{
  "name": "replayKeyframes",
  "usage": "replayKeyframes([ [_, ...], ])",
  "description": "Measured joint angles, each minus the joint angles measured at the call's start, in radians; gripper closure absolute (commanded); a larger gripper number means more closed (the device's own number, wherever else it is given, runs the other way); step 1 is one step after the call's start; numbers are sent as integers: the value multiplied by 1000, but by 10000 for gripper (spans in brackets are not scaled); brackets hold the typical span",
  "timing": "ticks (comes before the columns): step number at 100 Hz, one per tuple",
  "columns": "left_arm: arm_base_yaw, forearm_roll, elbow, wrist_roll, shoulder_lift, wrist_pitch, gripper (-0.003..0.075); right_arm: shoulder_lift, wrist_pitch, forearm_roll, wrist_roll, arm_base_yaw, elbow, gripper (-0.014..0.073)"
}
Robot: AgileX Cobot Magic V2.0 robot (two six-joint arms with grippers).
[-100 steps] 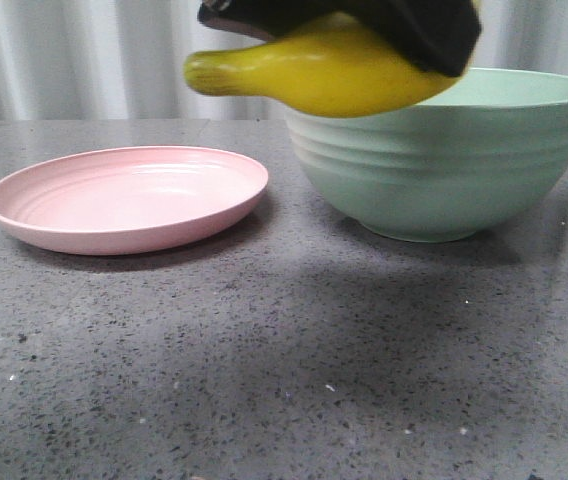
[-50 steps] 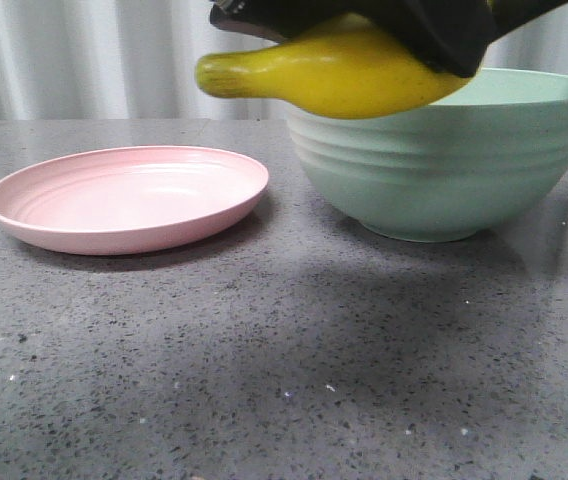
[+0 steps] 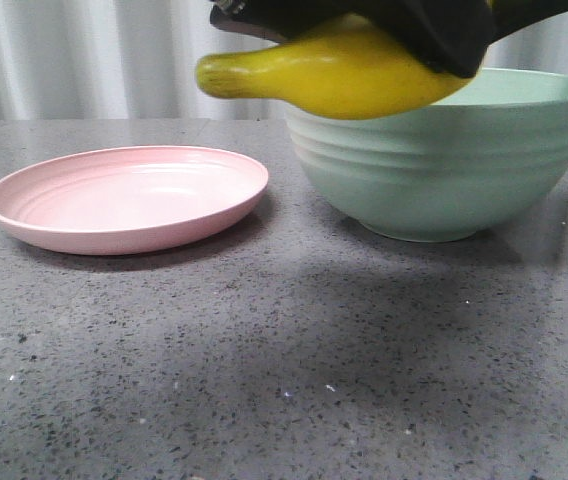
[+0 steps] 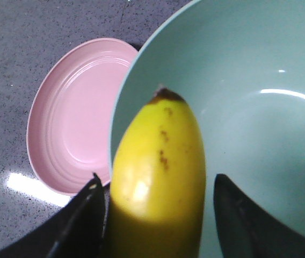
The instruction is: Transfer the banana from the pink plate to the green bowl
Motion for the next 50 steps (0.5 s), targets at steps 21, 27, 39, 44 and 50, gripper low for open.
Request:
replayKeyframes([
  [21,0,-4,0,0,0,4,555,0,4,4,0,0,0,249],
  [27,0,-6,0,0,0,13,555,0,8,4,0,0,0,249],
  [39,0,-6,0,0,0,29,555,0,15,4,0,0,0,249],
  [44,0,-6,0,0,0,33,555,0,23,4,0,0,0,249],
  [50,0,-6,0,0,0,35,554,0,32,4,0,0,0,249],
])
